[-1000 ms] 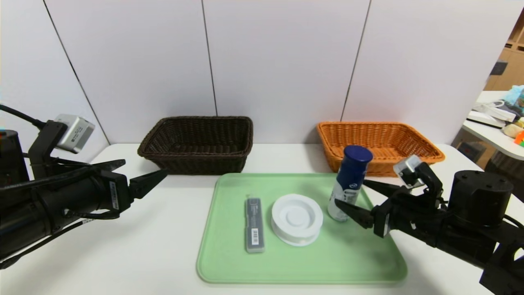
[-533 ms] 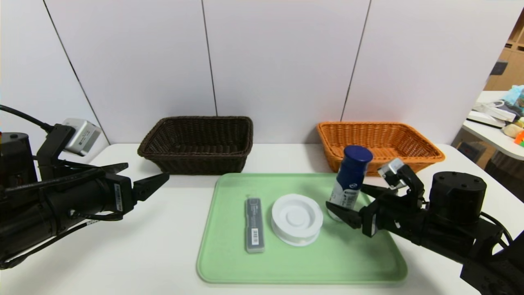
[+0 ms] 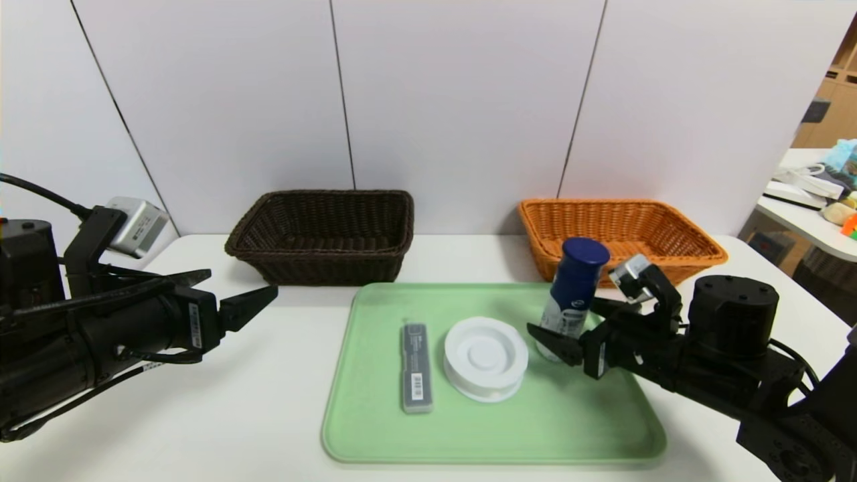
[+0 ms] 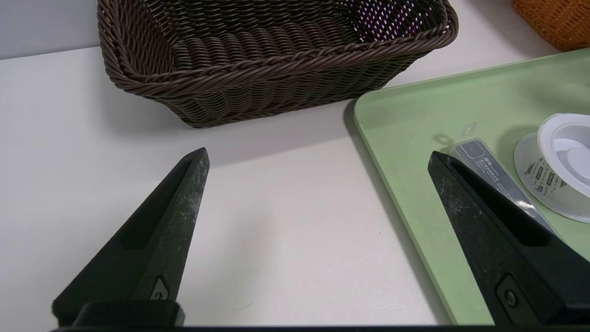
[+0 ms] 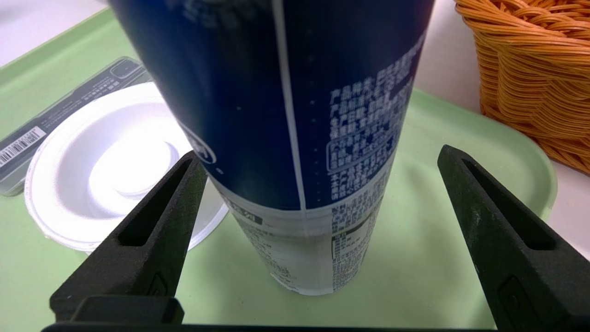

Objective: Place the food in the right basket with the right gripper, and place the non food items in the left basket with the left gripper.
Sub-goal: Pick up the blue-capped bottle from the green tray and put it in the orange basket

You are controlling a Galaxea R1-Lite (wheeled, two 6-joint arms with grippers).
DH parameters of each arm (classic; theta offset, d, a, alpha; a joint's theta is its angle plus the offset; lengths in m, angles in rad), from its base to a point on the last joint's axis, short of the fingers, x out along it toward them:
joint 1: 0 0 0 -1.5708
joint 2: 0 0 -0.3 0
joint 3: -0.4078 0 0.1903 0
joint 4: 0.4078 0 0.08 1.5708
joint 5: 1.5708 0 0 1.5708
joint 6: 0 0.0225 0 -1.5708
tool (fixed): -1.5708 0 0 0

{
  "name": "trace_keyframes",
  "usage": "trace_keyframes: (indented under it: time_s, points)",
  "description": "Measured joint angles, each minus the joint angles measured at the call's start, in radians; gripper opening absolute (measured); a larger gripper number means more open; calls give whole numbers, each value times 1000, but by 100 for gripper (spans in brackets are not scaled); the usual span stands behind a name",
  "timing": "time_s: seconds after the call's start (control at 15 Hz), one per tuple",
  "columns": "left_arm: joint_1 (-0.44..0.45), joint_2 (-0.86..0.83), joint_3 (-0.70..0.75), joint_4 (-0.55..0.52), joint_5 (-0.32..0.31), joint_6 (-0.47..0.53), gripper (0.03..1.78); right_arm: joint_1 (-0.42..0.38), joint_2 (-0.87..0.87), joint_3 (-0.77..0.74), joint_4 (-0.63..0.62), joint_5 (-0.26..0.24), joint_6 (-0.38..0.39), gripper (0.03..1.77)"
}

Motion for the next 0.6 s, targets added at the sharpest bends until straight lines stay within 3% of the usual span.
trace_keyframes:
  time_s: [0.6]
  points:
    - [0,0,8,1,0,0,169,0,8,-40,-1,0,0,170]
